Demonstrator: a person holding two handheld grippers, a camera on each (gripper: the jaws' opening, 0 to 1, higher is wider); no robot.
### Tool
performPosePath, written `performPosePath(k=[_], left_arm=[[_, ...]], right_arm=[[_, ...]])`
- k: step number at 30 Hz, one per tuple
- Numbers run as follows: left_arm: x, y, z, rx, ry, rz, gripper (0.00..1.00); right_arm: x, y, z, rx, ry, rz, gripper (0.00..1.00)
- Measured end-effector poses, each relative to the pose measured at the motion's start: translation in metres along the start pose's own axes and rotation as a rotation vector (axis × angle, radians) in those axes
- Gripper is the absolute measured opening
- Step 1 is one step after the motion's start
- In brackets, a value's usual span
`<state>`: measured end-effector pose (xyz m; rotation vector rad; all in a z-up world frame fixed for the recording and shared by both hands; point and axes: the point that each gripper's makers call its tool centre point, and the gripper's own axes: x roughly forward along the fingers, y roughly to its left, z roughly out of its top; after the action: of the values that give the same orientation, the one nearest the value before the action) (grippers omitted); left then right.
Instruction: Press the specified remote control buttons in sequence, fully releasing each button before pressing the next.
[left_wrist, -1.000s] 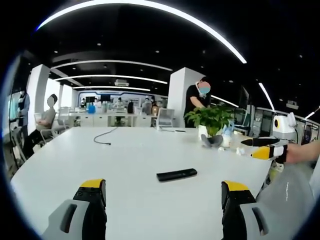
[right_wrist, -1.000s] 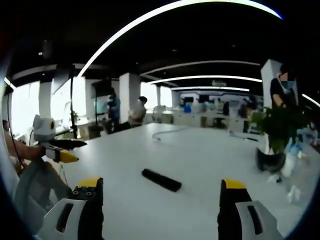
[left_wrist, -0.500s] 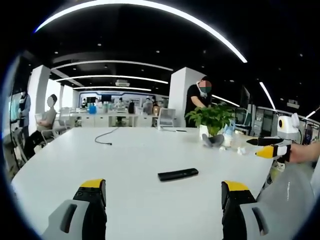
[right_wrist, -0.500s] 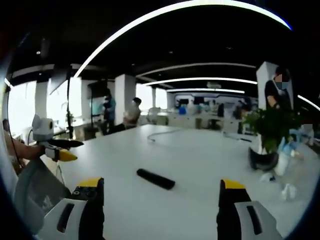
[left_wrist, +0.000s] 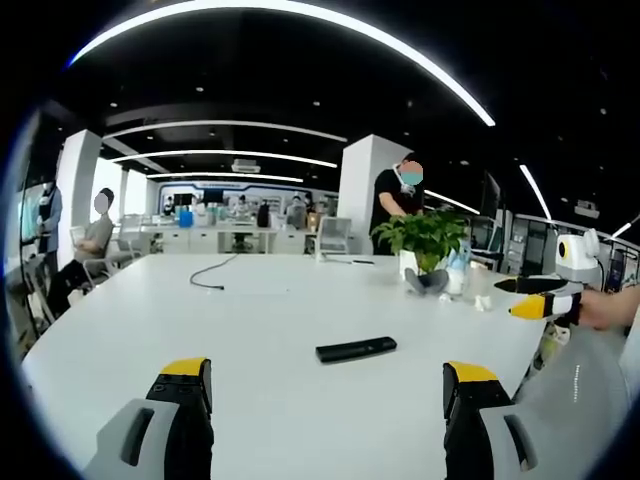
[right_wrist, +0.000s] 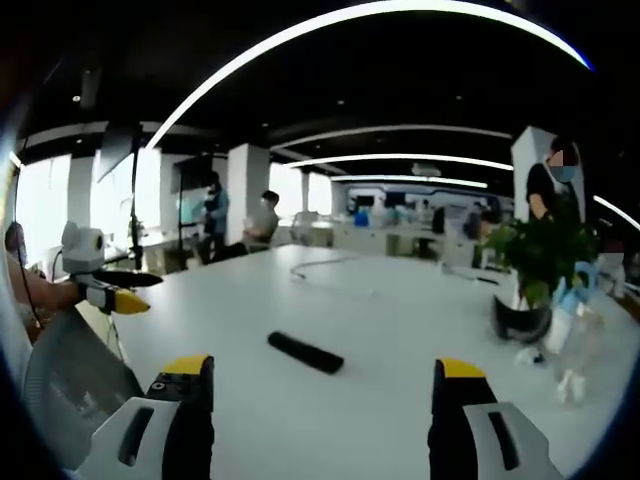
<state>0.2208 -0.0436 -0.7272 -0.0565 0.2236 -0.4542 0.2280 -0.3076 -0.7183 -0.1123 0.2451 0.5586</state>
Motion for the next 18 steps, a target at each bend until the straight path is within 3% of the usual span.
performPosePath(k=[18], left_arm=[[-0.0013, 0.0021, 0.0048, -0.011, -0.025, 0.008, 0.99]], right_arm=[[0.0003, -0.0036, -0.0027, 0.031, 0.003, 0.003, 0.86]])
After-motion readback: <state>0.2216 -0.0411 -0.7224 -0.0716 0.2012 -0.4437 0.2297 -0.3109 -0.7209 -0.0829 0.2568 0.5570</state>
